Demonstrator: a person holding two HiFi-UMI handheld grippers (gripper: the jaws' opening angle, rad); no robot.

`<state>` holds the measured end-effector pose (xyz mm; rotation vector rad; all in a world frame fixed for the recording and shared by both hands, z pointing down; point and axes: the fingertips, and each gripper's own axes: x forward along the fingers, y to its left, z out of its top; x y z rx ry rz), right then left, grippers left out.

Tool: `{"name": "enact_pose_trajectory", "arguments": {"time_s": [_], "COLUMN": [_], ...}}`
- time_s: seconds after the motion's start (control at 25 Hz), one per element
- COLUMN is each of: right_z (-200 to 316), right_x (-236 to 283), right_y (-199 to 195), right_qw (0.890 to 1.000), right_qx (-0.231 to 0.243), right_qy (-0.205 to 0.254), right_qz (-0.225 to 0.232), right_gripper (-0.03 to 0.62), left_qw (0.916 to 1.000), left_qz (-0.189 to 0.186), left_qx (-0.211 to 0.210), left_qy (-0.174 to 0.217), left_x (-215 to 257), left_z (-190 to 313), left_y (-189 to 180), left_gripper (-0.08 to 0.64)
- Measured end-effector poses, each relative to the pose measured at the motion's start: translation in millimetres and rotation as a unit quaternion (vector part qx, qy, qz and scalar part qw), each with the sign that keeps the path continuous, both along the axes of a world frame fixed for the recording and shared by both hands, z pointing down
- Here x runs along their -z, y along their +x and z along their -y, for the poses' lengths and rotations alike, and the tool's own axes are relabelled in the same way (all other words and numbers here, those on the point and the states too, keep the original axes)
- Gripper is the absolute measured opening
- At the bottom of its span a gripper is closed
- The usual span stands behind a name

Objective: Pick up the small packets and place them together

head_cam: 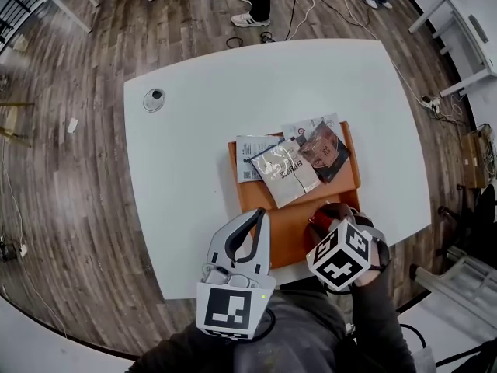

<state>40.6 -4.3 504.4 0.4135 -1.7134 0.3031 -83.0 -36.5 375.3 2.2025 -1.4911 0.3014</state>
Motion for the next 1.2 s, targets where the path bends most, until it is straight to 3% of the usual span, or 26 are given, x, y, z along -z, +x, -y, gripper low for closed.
{"name": "enact_pose_trajectory", "arguments": {"time_s": [0.08, 0.12, 0.16, 0.2, 0.76, 1.2], "right_z": [1, 2, 4, 5, -12, 28], "right_x": [0, 0, 0, 0, 61, 132], "right_y": [0, -1, -2, -2, -24, -32], "right_qw": [1.000, 1.000, 1.000, 0.999, 0.990, 0.969], "right_qx": [-0.001, -0.005, -0.010, -0.015, -0.014, -0.011], "right_qy": [0.006, 0.012, 0.019, 0.024, 0.107, 0.205], "right_qz": [0.005, 0.010, 0.016, 0.020, 0.086, 0.138], "right_gripper": [0.143, 0.107, 0.031, 0.026, 0.026, 0.025], "left_qw": [1.0000, 1.0000, 1.0000, 1.0000, 0.9992, 0.9957], "left_qz": [0.000, 0.000, 0.001, 0.001, 0.013, 0.022], "left_qx": [0.002, 0.003, 0.003, 0.004, -0.009, 0.005], "left_qy": [-0.002, -0.002, -0.002, -0.001, 0.036, 0.090], "left_x": [-2, -3, -3, -3, 26, 66], "left_z": [1, 1, 0, -1, -41, -31], "left_y": [-1, -3, -3, -4, 2, 2], "left_gripper": [-0.003, -0.003, -0.003, -0.003, -0.003, -0.003]}}
